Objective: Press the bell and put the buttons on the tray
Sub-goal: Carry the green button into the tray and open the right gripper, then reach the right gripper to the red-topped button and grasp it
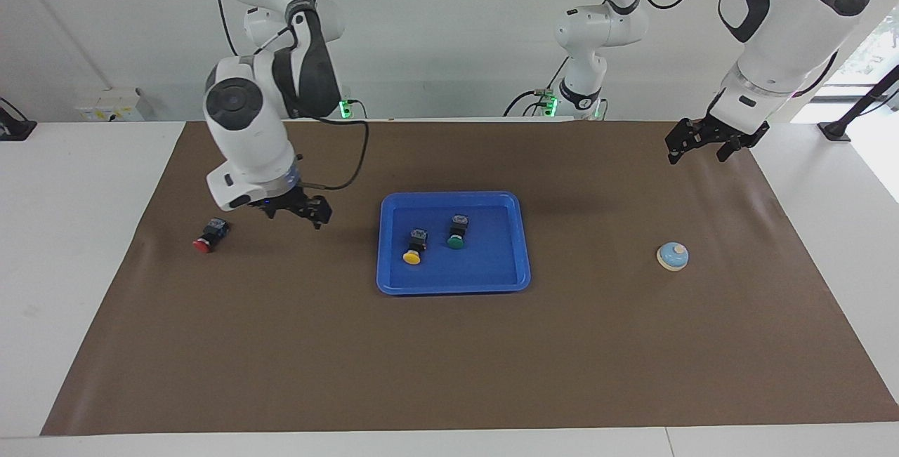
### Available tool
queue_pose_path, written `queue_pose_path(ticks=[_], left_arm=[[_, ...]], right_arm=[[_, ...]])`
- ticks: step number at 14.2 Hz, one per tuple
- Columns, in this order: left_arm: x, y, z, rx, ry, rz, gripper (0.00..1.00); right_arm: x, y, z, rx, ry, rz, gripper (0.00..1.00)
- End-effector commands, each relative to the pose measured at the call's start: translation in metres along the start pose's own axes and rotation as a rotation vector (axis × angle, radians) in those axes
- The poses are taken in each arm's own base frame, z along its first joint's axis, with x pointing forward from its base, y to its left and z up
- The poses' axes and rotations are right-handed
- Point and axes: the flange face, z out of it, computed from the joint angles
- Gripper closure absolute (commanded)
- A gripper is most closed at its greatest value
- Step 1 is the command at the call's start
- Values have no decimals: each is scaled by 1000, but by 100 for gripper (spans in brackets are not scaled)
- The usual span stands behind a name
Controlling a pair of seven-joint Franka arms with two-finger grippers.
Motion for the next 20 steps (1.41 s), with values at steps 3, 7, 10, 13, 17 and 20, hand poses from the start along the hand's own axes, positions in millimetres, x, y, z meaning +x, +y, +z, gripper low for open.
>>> queue_pose_path(ticks=[3,7,10,13,17,20], left_arm=[[-5,-2,-4,0,6,2,0],[-5,-2,-4,0,6,2,0],[-5,-2,-4,0,6,2,0],[-5,-2,-4,0,6,2,0],[-5,-2,-4,0,6,2,0],[-5,-2,-4,0,6,2,0]], right_arm=[[-8,122,71,21,82,-88,0],[-28,166,119,36,192,-57,0],[-35,183,139,42,207,-5,0],[-44,204,160,46,204,36,0],[-54,214,174,54,180,101,0],[-61,213,181,62,167,124,11]])
